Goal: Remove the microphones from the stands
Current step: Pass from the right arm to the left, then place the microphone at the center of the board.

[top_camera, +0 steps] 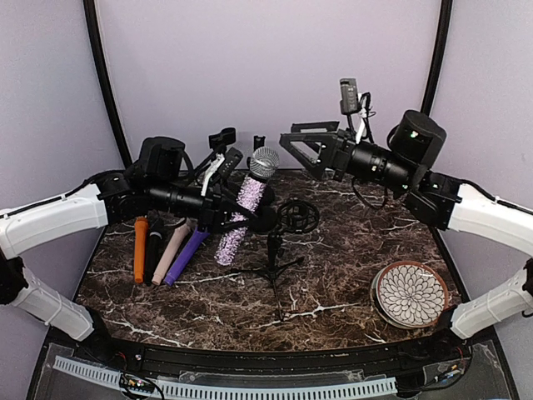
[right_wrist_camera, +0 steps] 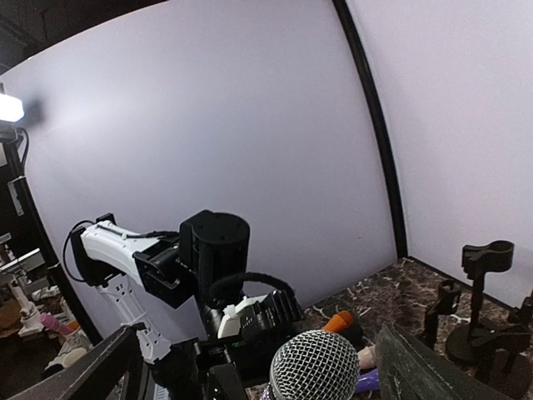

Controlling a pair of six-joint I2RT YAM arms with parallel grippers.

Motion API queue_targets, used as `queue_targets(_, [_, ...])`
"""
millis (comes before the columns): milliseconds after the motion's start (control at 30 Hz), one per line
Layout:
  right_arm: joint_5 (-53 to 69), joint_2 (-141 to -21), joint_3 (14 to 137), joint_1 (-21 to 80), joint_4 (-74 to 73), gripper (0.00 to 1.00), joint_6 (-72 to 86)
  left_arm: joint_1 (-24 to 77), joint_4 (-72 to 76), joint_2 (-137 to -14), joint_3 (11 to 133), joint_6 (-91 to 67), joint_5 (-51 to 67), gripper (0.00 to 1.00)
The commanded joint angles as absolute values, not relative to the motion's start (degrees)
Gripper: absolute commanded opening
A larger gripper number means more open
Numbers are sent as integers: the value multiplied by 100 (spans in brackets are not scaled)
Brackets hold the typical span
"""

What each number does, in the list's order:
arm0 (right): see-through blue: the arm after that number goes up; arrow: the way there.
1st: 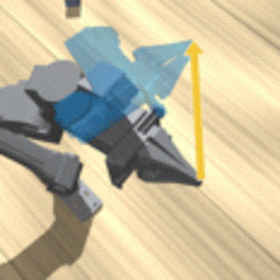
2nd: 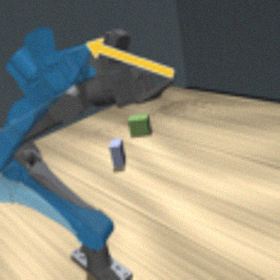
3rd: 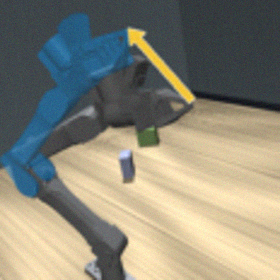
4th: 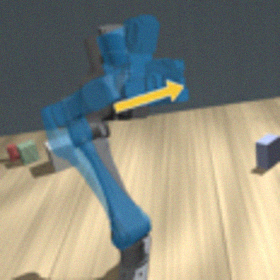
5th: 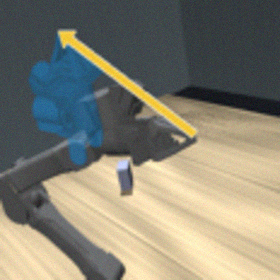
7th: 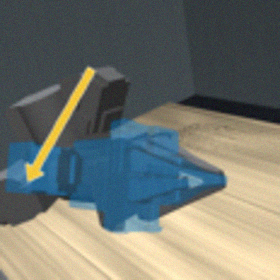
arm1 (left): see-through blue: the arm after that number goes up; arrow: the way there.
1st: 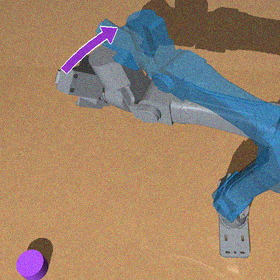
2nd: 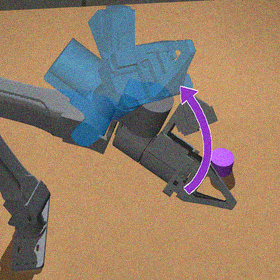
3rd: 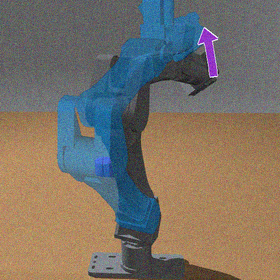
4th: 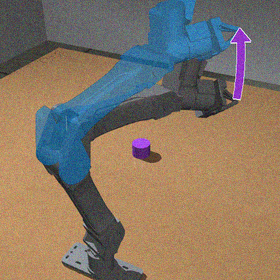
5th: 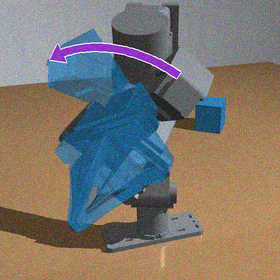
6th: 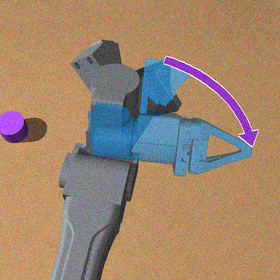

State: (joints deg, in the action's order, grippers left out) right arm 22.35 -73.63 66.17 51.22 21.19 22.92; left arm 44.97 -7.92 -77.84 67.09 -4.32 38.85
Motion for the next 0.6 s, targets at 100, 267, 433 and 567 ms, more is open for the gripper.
queue_targets(100, [668, -6349, 5940, 4705, 1862, 98, 1911, 3830, -1684, -6793, 5319, -1050, 2172, 10])
queue_targets(267, [-742, -6061, 5681, 4530, 1397, 99, 1921, 3526, -2104, -6917, 4958, -1243, 1627, 15])
queue_targets(433, [-1682, -5803, 5467, 4512, 1194, 98, 2005, 3447, -2626, -7985, 5353, -1163, 871, 13])
queue_targets(567, [-1900, -5460, 5118, 4509, 1357, 98, 2030, 3445, -2929, -8717, 5890, -979, 656, 11])
